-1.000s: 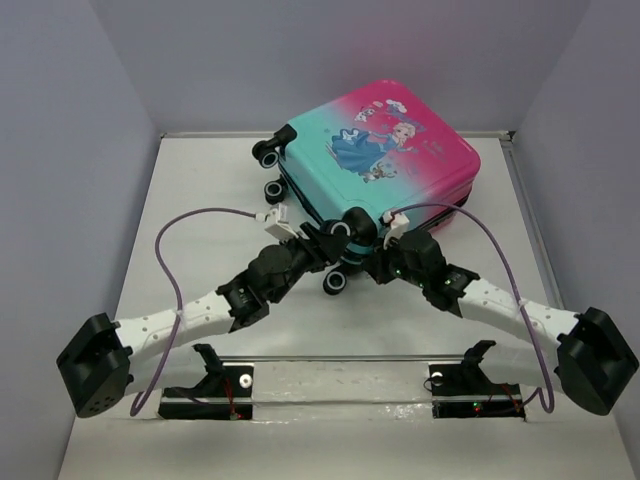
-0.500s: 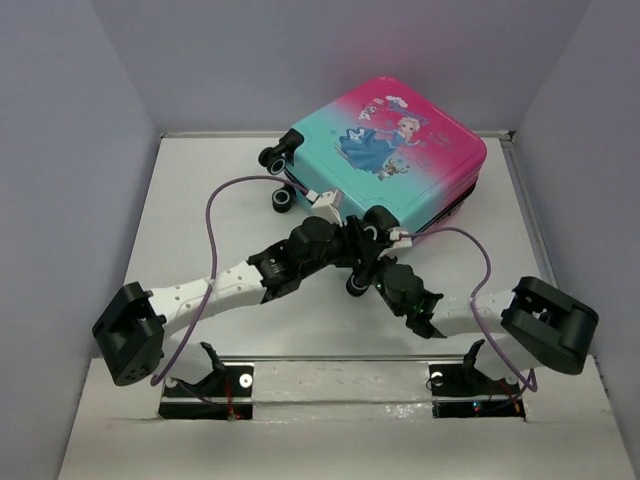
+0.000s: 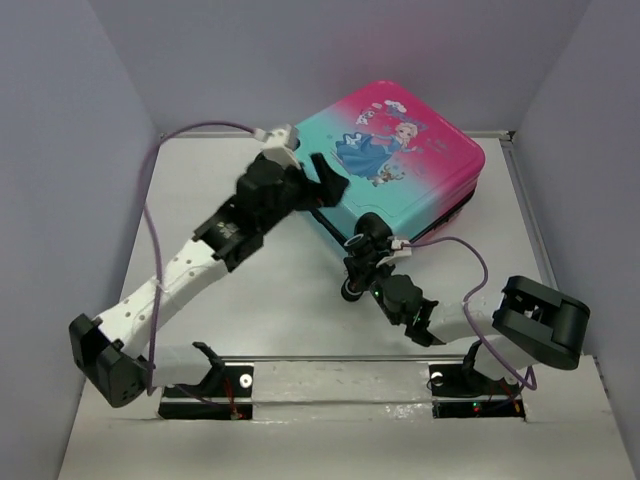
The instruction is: Pack the luggage
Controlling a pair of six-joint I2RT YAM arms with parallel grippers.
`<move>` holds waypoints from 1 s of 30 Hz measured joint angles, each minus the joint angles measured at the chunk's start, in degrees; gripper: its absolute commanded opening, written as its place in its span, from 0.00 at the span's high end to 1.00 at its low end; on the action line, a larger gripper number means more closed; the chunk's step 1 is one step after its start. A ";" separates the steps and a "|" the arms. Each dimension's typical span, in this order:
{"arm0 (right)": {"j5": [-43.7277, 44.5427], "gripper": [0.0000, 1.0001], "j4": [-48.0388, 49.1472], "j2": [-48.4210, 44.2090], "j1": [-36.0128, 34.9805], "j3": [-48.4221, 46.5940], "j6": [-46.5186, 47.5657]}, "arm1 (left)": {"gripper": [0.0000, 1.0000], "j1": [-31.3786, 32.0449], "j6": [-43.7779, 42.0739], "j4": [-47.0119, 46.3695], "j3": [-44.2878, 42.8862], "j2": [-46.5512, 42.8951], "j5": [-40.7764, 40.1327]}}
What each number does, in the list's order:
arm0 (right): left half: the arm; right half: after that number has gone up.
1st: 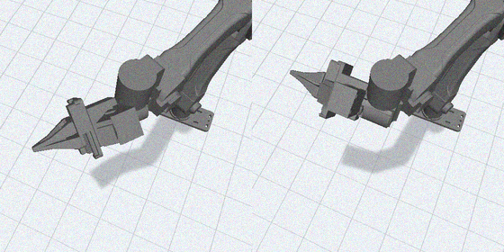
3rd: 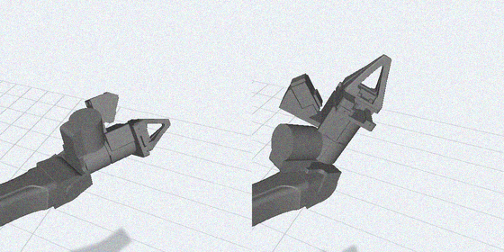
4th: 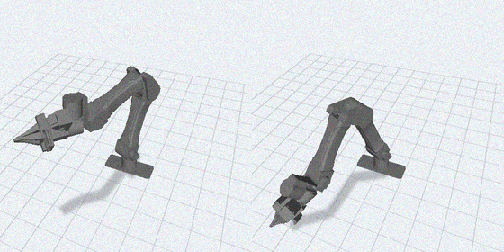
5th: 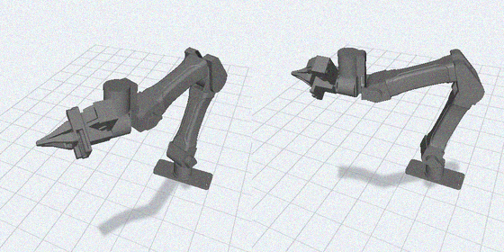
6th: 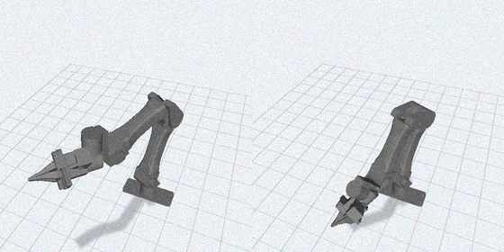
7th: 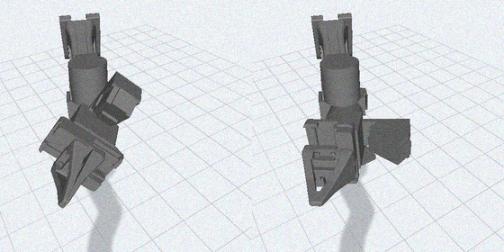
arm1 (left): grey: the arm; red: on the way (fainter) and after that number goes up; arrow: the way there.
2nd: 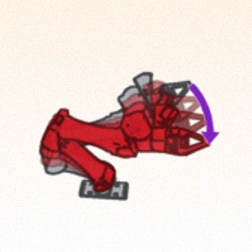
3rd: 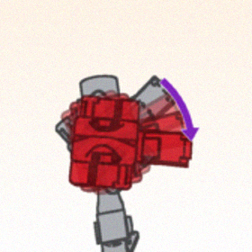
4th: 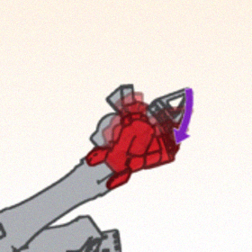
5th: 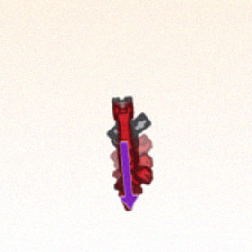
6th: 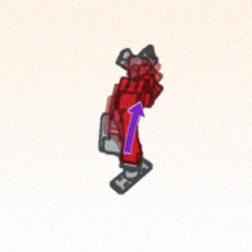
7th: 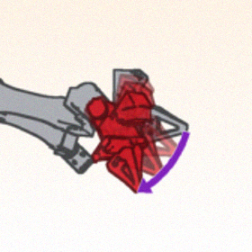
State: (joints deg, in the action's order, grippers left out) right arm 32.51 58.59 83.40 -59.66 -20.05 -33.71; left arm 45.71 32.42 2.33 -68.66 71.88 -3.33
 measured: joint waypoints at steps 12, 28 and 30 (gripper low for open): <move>-1.90 0.93 -4.35 -3.23 -0.39 0.35 0.20 | 0.05 -28.72 -21.57 10.67 -3.76 -1.38 -2.75; -5.79 0.93 -3.37 -2.19 -0.39 0.39 -0.42 | 0.01 -32.39 -42.97 9.09 -14.29 22.88 10.40; -5.99 0.93 -2.89 -1.92 -0.39 0.39 -0.42 | 0.01 -32.83 -43.78 9.03 -15.61 23.78 10.78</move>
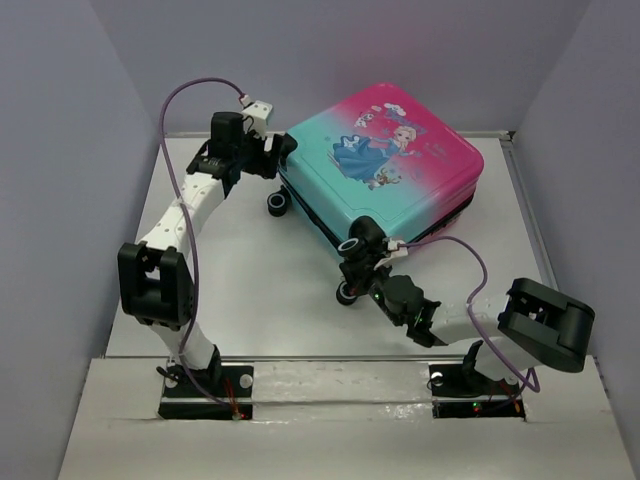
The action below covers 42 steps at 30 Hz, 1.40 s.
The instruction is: Pack the luggage
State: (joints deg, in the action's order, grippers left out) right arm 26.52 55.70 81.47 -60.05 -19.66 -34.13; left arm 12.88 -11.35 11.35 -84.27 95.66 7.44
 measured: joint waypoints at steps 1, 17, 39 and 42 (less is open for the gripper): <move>-0.13 0.93 0.11 0.09 0.00 0.00 0.00 | 0.01 -0.20 -0.33 0.02 -0.92 0.70 0.42; -0.63 0.93 0.09 0.11 0.00 -0.04 0.00 | 0.62 -1.11 -2.34 1.53 -5.07 8.07 7.93; -20.52 0.93 -29.03 -22.29 18.40 0.31 -0.22 | 0.94 -0.15 6.40 -12.81 15.32 -7.30 10.25; -25.31 0.93 -33.20 -24.24 21.99 -0.48 -0.35 | 0.94 1.01 7.45 -12.52 19.69 -12.63 7.08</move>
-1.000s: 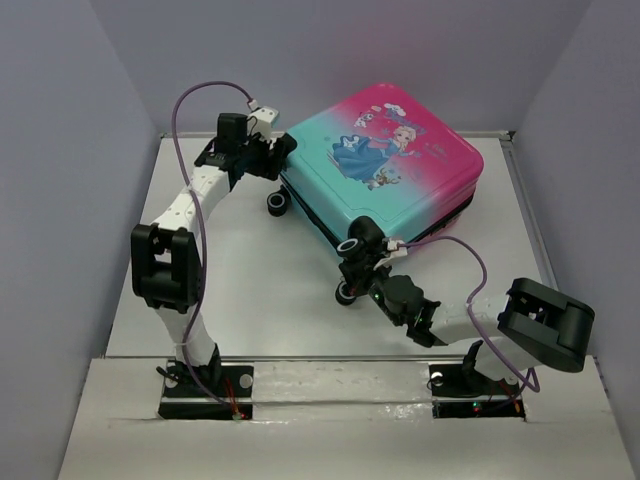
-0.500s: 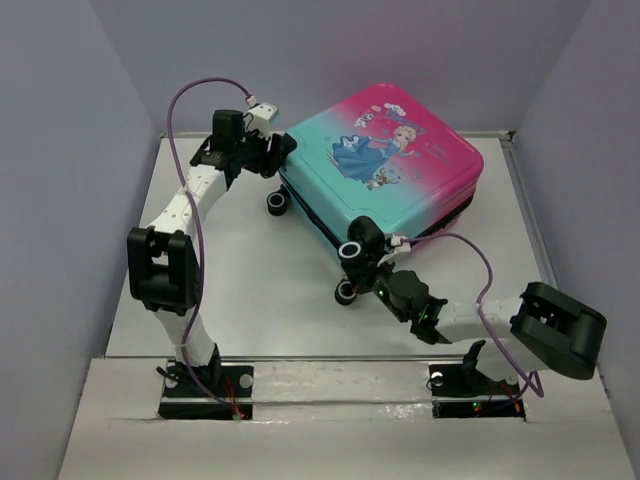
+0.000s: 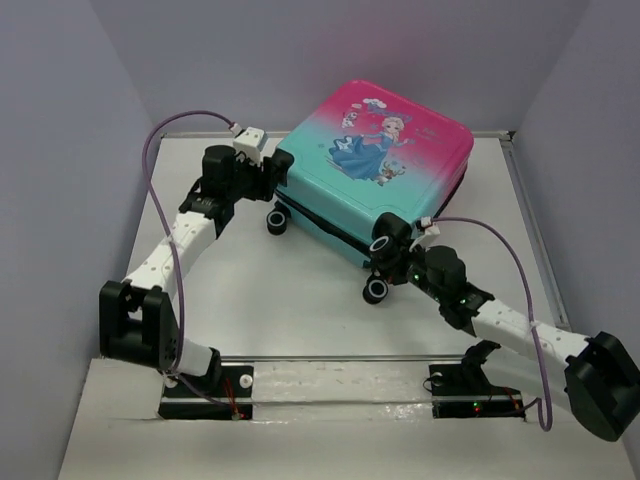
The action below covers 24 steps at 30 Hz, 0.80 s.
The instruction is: Pack the luggage
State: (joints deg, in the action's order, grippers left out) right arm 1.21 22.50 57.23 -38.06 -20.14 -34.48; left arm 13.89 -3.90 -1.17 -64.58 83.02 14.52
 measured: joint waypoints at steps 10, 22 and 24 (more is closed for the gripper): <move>-8.83 0.93 -9.75 -1.84 6.67 -3.61 -1.66 | 0.94 5.05 3.74 6.21 11.52 -15.19 -11.80; 25.35 0.93 20.81 14.16 -12.96 1.79 -12.35 | 0.94 6.49 15.39 0.68 17.16 -18.08 -23.10; 31.12 0.93 28.46 19.71 -14.29 1.79 -12.76 | 0.94 6.49 17.92 -0.76 17.88 -18.12 -24.52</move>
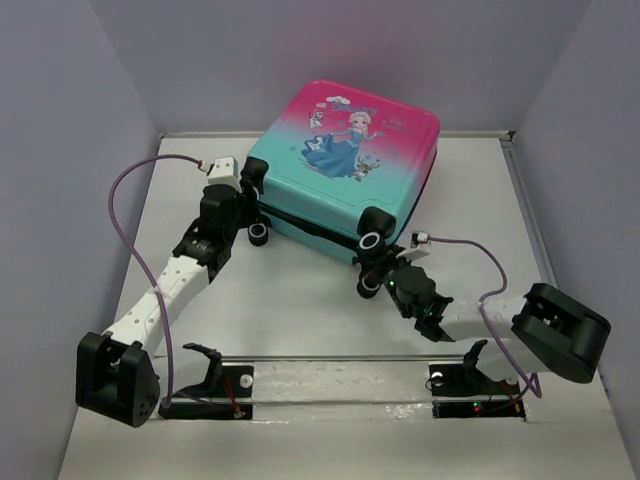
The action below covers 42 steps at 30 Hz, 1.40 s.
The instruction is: Pack the luggage
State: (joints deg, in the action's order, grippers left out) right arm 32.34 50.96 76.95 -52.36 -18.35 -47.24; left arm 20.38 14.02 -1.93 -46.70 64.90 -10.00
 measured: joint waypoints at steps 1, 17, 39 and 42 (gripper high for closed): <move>1.38 0.93 1.70 1.03 -0.59 0.00 0.04 | 0.94 0.00 1.36 -0.74 0.59 -0.22 -0.35; 11.50 0.93 3.39 0.28 -1.42 -1.70 29.92 | 0.94 16.15 11.41 -6.64 2.67 -5.01 38.71; -2.58 0.93 1.44 0.68 0.00 -3.45 16.65 | 0.10 4.90 -1.11 21.33 -13.27 -13.16 4.09; -3.91 0.93 -1.25 -6.56 1.05 -0.04 16.33 | 0.06 4.74 -2.14 23.39 -12.20 -12.50 2.73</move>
State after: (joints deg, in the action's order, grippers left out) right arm 28.42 49.71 70.39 -51.31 -18.39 -30.92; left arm 25.12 11.88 21.45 -58.89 52.40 -7.27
